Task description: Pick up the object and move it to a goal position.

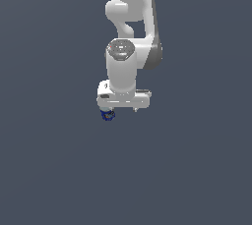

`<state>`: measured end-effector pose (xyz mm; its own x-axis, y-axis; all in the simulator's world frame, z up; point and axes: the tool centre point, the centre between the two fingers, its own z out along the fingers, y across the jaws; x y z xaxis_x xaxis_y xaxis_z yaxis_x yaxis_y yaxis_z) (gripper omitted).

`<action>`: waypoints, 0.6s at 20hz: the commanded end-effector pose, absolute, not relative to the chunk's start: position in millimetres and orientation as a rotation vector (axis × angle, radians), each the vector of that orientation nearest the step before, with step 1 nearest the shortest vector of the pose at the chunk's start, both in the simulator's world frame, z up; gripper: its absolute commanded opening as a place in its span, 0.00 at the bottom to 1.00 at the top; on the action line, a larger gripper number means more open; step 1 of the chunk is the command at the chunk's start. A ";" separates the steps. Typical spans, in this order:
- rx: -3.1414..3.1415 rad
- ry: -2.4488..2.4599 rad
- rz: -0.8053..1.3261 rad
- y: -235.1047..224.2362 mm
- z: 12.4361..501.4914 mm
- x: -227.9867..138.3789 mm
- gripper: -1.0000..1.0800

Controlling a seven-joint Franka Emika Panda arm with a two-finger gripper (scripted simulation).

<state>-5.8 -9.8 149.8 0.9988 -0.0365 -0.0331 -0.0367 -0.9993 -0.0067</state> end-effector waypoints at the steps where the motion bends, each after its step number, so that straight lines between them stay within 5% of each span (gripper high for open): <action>1: -3.133 0.057 0.052 -9.8 149.8 -5.8 0.96; 12: -3.139 0.022 0.006 -23.9 168.7 1.9 0.96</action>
<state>1.3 -23.4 167.3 0.9998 -0.0178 -0.0056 -0.0178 -0.9998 -0.0033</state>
